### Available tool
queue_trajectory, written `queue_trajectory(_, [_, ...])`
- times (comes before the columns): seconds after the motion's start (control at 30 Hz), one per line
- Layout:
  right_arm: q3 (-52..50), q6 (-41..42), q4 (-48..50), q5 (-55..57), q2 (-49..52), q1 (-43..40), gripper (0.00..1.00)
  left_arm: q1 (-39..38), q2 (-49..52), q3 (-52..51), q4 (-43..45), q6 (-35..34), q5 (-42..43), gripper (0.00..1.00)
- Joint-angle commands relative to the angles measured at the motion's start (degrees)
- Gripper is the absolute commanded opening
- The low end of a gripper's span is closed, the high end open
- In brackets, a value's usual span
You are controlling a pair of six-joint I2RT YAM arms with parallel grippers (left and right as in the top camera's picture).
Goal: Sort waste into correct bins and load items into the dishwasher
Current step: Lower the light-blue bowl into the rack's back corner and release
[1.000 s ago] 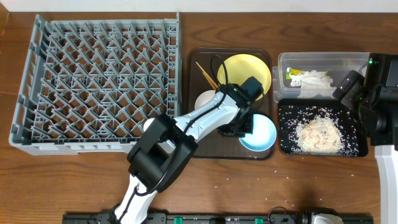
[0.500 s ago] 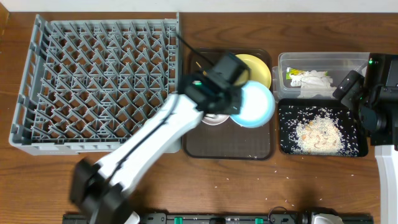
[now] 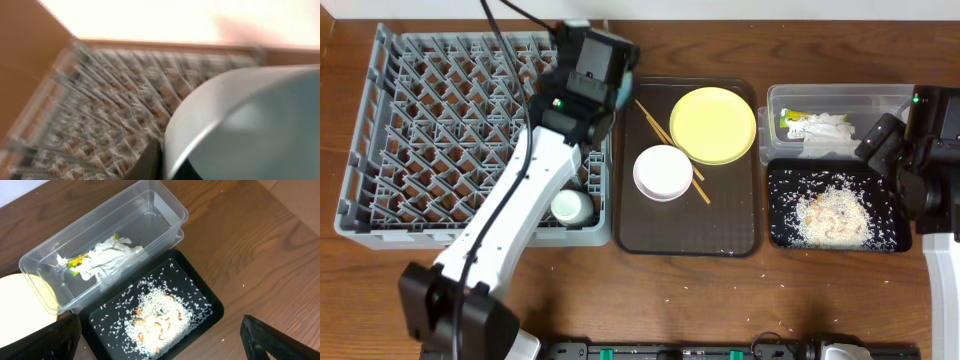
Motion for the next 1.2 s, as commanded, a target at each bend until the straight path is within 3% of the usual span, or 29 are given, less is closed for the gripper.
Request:
queue_trajectory(0.0, [0.2,1.1,-0.1,0.6,0.0,-0.2,0.99,1.3,4.4,0.7,6.8,7.8,-17.6,0.07])
queue_trajectory(0.2, [0.2,1.1,-0.1,0.6,0.0,-0.2,0.99,1.4,11.7,0.7,20.7,17.0,-25.8,0.07])
queue_trajectory(0.63, [0.2,1.1,-0.1,0.6,0.0,-0.2,0.99,2.3,25.0,0.7,42.1,22.3,-31.0,0.07])
queue_trajectory(1.17, [0.2,1.1,-0.1,0.6,0.0,-0.2,0.99,5.1,28.4,0.3,48.0,22.6,-33.7,0.07])
